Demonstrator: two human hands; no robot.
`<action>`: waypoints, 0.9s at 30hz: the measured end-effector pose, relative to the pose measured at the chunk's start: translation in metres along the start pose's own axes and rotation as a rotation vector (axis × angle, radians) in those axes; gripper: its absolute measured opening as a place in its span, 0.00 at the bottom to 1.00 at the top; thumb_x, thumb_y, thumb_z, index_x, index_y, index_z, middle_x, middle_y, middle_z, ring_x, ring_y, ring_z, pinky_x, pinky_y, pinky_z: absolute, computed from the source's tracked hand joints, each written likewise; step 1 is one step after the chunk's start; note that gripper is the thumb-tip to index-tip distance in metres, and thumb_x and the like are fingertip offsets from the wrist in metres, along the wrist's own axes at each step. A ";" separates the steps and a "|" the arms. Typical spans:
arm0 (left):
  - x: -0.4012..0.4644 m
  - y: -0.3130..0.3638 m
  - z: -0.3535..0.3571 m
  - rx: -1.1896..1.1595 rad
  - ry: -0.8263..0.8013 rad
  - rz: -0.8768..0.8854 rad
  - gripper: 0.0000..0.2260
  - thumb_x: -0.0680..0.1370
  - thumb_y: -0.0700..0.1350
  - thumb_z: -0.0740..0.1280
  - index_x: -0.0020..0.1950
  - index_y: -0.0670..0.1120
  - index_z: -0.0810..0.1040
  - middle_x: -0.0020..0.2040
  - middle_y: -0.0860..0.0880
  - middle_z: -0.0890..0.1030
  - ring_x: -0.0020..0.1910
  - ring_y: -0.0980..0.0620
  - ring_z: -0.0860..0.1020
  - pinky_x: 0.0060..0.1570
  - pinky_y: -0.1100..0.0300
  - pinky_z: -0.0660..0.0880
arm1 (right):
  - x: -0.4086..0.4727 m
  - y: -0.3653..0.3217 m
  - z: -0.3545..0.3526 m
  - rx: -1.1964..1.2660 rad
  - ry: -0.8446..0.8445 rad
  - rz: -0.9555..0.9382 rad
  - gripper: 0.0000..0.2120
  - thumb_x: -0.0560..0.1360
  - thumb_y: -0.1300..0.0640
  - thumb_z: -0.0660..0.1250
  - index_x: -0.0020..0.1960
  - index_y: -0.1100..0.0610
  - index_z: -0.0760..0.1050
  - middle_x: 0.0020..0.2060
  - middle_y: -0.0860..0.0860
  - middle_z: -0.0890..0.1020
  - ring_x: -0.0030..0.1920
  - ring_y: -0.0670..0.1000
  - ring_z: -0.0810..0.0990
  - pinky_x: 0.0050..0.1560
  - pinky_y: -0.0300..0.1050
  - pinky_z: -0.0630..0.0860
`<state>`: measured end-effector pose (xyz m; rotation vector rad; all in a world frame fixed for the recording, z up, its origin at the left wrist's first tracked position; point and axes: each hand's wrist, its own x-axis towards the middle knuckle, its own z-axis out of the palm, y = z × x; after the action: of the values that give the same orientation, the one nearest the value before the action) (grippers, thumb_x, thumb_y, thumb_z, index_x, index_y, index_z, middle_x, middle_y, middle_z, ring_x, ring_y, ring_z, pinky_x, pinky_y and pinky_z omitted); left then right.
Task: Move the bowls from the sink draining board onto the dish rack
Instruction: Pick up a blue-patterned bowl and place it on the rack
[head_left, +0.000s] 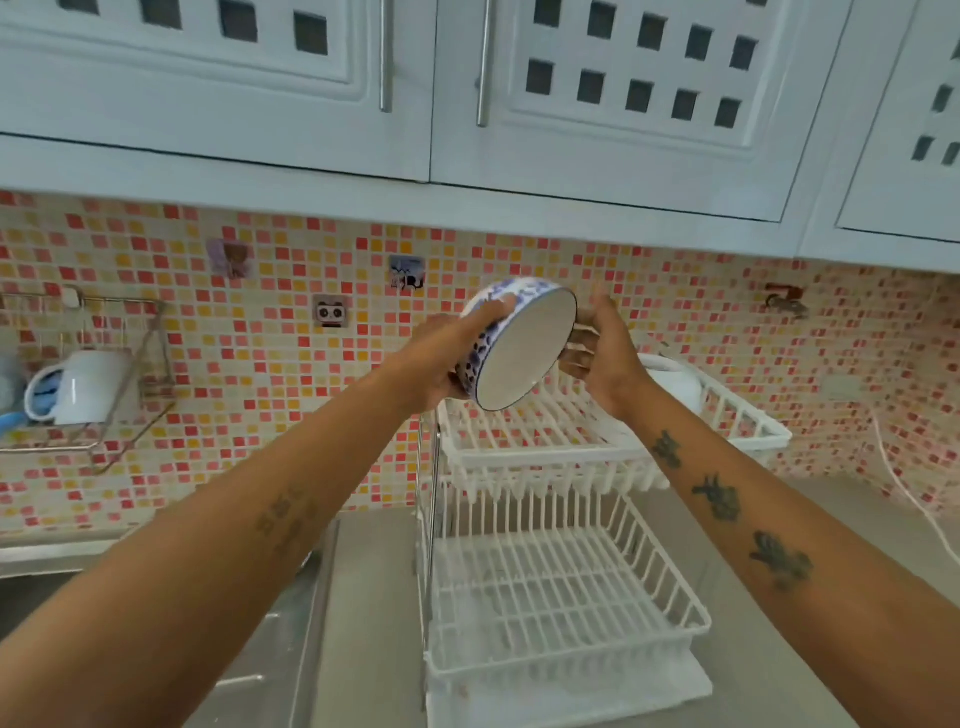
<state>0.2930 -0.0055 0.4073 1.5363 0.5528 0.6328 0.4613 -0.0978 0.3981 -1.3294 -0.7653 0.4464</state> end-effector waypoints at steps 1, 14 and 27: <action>0.007 -0.004 0.003 0.074 0.042 0.026 0.29 0.69 0.63 0.72 0.60 0.45 0.75 0.55 0.43 0.82 0.50 0.44 0.82 0.53 0.43 0.80 | 0.005 0.005 -0.004 -0.024 -0.004 0.027 0.23 0.80 0.38 0.50 0.50 0.54 0.75 0.48 0.55 0.79 0.50 0.57 0.78 0.53 0.50 0.73; 0.034 -0.047 0.027 0.856 0.106 0.322 0.38 0.60 0.62 0.78 0.62 0.49 0.66 0.56 0.46 0.73 0.49 0.47 0.77 0.41 0.61 0.74 | 0.032 0.046 -0.017 -0.322 -0.222 0.245 0.25 0.73 0.31 0.57 0.52 0.49 0.78 0.51 0.52 0.84 0.51 0.53 0.82 0.59 0.50 0.76; 0.033 -0.062 0.038 1.323 -0.003 0.284 0.44 0.65 0.57 0.77 0.71 0.44 0.56 0.65 0.40 0.65 0.57 0.38 0.77 0.57 0.45 0.77 | 0.036 0.060 -0.018 -0.489 -0.236 0.333 0.25 0.73 0.45 0.63 0.66 0.56 0.73 0.60 0.55 0.80 0.55 0.56 0.79 0.60 0.53 0.75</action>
<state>0.3453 -0.0070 0.3470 2.8910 0.8201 0.4605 0.5070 -0.0729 0.3480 -1.8991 -0.8846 0.7210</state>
